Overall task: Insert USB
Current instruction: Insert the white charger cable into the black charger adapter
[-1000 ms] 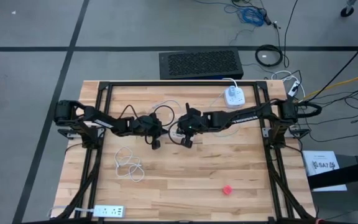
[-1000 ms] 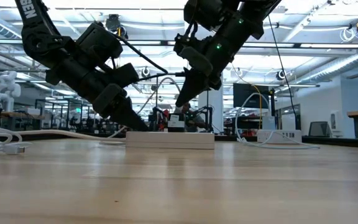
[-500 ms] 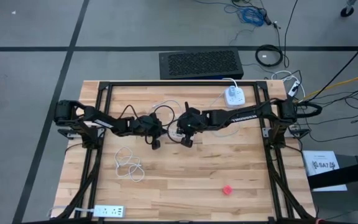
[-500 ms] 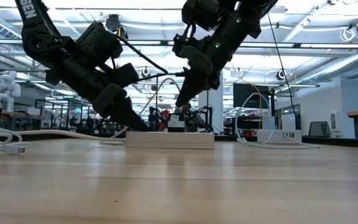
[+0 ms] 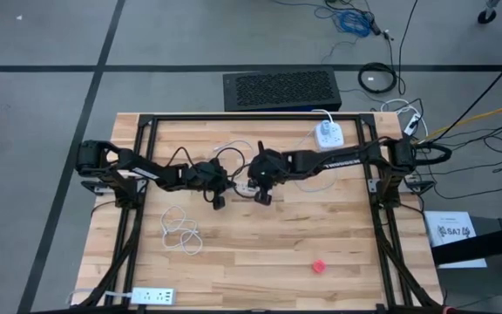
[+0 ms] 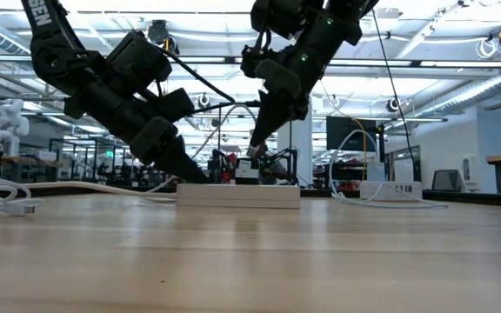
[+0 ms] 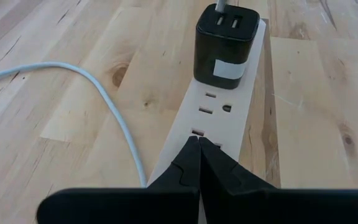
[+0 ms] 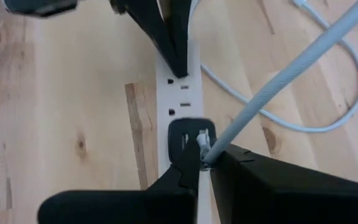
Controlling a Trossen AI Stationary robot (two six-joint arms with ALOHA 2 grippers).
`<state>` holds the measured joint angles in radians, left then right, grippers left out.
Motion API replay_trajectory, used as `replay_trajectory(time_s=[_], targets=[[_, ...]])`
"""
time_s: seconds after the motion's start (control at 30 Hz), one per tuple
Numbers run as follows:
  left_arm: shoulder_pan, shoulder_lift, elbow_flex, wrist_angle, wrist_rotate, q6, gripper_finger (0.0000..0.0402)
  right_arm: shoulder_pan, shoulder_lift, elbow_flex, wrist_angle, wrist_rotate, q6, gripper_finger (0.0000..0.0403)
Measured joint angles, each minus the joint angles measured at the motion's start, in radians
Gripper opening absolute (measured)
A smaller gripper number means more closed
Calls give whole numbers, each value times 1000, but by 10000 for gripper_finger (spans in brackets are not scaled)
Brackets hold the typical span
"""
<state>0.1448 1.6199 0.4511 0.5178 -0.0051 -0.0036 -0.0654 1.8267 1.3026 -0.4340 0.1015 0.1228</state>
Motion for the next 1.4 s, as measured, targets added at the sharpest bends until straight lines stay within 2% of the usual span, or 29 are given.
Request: replay_trajectory(time_s=[0.2, 0.5, 0.93, 1.2, 1.4], targets=[[0, 0, 0, 0, 0, 0, 1, -15, 0, 49, -54, -4, -15, 2], [0, 0, 0, 0, 0, 0, 1, -28, 18, 54, -72, -58, 0, 1], [-1, 0, -1, 11, 0, -17, 1, -27, 17, 66, -98, -74, 2, 1], [-4, 1, 0, 42, 0, -16, 1, -15, 16, 97, -258, -77, 12, 1], [-10, 51, 47, 49, 13, -13, 1, -8, 16, 158, -283, -75, 6, 1]])
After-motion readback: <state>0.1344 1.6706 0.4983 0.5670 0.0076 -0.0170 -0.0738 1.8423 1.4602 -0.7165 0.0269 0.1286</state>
